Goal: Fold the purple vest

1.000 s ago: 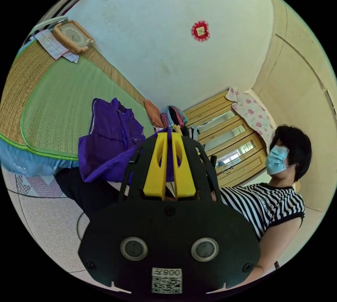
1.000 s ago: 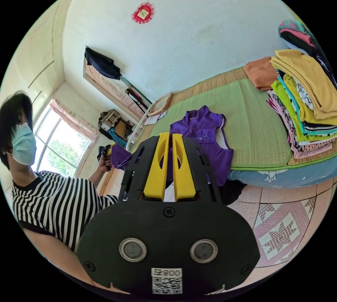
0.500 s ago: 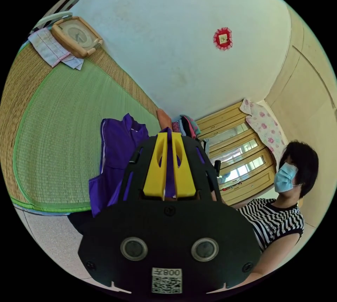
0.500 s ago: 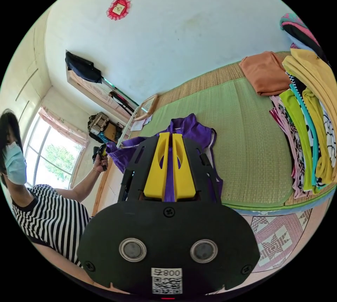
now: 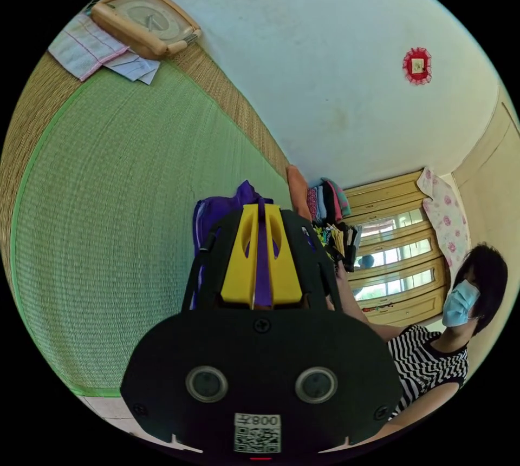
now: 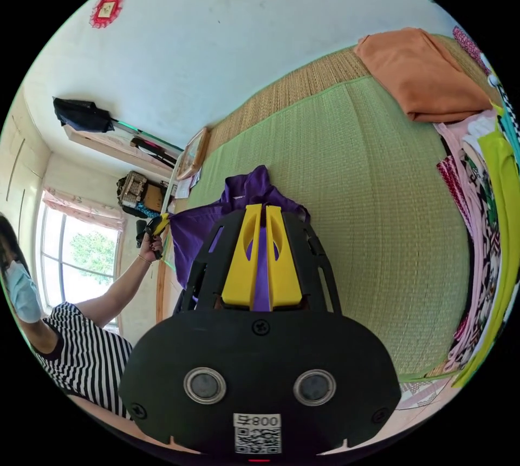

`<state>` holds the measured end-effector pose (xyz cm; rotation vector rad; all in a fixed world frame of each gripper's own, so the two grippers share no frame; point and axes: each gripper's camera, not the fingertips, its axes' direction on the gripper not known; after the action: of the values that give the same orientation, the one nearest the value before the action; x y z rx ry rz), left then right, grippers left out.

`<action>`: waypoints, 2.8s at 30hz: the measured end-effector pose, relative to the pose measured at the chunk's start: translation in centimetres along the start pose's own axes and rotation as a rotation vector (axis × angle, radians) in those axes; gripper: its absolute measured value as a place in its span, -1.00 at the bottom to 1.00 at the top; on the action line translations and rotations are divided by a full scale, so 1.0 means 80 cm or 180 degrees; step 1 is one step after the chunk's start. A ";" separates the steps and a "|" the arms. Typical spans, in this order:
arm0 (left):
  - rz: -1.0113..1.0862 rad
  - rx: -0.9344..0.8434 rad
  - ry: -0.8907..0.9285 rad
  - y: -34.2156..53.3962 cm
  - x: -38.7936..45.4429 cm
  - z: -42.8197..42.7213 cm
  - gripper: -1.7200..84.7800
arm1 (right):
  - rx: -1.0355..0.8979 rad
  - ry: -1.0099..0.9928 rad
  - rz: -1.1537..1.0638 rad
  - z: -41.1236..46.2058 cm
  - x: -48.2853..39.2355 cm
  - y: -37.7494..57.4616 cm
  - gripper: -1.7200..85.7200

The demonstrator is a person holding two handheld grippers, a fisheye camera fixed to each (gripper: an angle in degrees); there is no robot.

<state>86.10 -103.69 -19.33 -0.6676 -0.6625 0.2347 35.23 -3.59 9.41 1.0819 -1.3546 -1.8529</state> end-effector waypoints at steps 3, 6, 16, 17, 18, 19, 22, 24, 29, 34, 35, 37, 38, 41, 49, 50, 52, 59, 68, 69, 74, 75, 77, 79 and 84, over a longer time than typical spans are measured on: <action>0.0035 -0.0014 -0.0094 -0.012 -0.013 0.035 -0.90 | -0.0037 -0.0009 -0.0045 0.025 -0.003 -0.023 -0.93; -0.0036 -0.0072 -0.0357 -0.017 -0.034 0.069 -0.89 | -0.0103 0.0017 0.0084 0.054 0.010 -0.039 -0.92; -0.0222 0.0183 -0.0658 0.015 -0.076 0.144 -0.78 | -0.0021 0.0105 0.0304 0.118 0.006 -0.065 -0.86; -0.0189 0.0260 -0.0650 0.020 -0.072 0.147 -0.77 | -0.0032 0.0144 0.0255 0.120 -0.002 -0.068 -0.85; -0.0156 0.0327 -0.0616 0.027 -0.068 0.152 -0.77 | -0.0045 0.0234 0.0151 0.124 -0.019 -0.074 -0.84; -0.0129 0.0344 -0.0582 0.030 -0.066 0.155 -0.76 | -0.0050 0.0332 0.0049 0.128 -0.037 -0.080 -0.82; 0.0023 0.0192 -0.0394 0.041 -0.051 0.193 -0.76 | -0.0049 0.0542 -0.0130 0.141 -0.081 -0.097 -0.76; 0.0230 -0.0070 -0.0287 0.046 -0.029 0.241 -0.76 | -0.0019 0.0671 -0.0225 0.147 -0.104 -0.105 -0.75; 0.0694 -0.0613 -0.0212 0.049 0.022 0.350 -0.77 | -0.0119 0.0812 -0.0496 0.173 -0.165 -0.125 -0.74; 0.0912 -0.0964 -0.0366 0.057 0.051 0.440 -0.78 | -0.0532 0.0692 -0.0866 0.246 -0.239 -0.132 -0.75; 0.0886 -0.1014 -0.0442 0.059 0.049 0.456 -0.78 | -0.0595 0.0695 -0.0888 0.257 -0.245 -0.130 -0.75; 0.0799 -0.1043 -0.0586 0.063 0.042 0.476 -0.79 | -0.0812 0.0808 -0.0923 0.302 -0.258 -0.122 -0.76; 0.0746 -0.1067 -0.0706 0.066 0.035 0.487 -0.80 | -0.0877 0.0868 -0.0916 0.314 -0.259 -0.121 -0.76; 0.0653 -0.1082 -0.0872 0.074 0.022 0.504 -0.87 | -0.1093 0.1090 -0.0830 0.361 -0.255 -0.113 -0.79; 0.0669 -0.0852 -0.0556 0.099 0.054 0.476 -0.89 | -0.0691 0.0737 -0.0895 0.320 -0.327 -0.104 -0.81; 0.0723 -0.0827 -0.0554 0.108 0.062 0.470 -0.89 | -0.0660 0.0693 -0.0943 0.317 -0.337 -0.099 -0.82; 0.0754 -0.0859 -0.0706 0.121 0.068 0.469 -0.89 | -0.0714 0.0680 -0.1138 0.326 -0.375 -0.077 -0.82; 0.0517 -0.0973 -0.0891 0.141 0.074 0.460 -0.92 | -0.1081 0.0917 -0.1056 0.380 -0.402 -0.050 -0.84; 0.0620 -0.1072 -0.0809 0.265 0.129 0.335 -0.90 | -0.0861 0.0721 -0.1044 0.274 -0.460 0.040 -0.86; 0.0580 -0.1096 -0.0874 0.286 0.131 0.318 -0.90 | -0.0911 0.0712 -0.1012 0.267 -0.463 0.064 -0.86; 0.0368 -0.1221 -0.1295 0.341 0.124 0.273 -0.92 | -0.1178 0.0796 -0.0842 0.263 -0.466 0.147 -0.87; 0.0280 -0.1268 -0.1331 0.347 0.115 0.266 -0.93 | -0.1215 0.0814 -0.0765 0.265 -0.462 0.162 -0.87; 0.0102 -0.1184 -0.1263 0.348 0.109 0.248 -0.94 | -0.1232 0.0716 -0.0613 0.261 -0.455 0.177 -0.87; 0.0127 -0.1054 -0.1218 0.347 0.124 0.225 -0.94 | -0.1092 0.0654 -0.0566 0.240 -0.465 0.192 -0.87; 0.0385 -0.0991 -0.1052 0.353 0.178 0.189 -0.94 | -0.0979 0.0571 -0.0737 0.221 -0.503 0.221 -0.88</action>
<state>87.63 -68.69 -21.48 -0.9807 -0.9884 0.3626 39.61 32.72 39.57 1.2446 -0.8382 -1.9920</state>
